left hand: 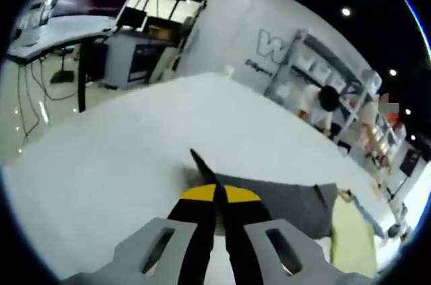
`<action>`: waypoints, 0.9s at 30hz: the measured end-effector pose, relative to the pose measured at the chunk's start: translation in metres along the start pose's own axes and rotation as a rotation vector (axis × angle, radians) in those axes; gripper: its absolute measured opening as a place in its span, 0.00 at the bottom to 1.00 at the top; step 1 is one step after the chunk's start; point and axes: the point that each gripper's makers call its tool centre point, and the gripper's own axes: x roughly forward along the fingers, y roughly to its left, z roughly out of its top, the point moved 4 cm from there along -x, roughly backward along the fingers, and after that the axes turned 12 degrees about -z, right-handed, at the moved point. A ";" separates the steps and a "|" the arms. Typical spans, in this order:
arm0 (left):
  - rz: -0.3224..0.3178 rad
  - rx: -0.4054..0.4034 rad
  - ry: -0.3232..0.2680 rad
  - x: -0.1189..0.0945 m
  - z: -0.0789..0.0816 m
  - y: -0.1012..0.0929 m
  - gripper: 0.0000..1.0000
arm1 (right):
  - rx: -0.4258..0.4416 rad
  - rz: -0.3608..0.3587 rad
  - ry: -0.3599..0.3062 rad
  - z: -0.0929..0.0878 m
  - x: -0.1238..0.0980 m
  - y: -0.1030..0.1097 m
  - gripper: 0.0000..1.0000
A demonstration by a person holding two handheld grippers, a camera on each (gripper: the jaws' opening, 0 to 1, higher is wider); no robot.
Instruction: Fold the garment on the visible template until the final outline fits inside the template.
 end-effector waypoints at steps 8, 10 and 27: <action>-0.098 0.067 -0.020 0.008 0.033 -0.042 0.00 | 0.001 0.009 -0.017 0.000 0.000 -0.001 0.93; -0.120 0.090 -0.018 0.010 0.037 -0.053 0.00 | 0.000 0.011 -0.020 0.001 -0.002 0.002 0.93; -0.357 0.308 0.027 0.029 0.066 -0.171 0.00 | 0.037 0.021 -0.059 -0.008 -0.001 0.006 0.91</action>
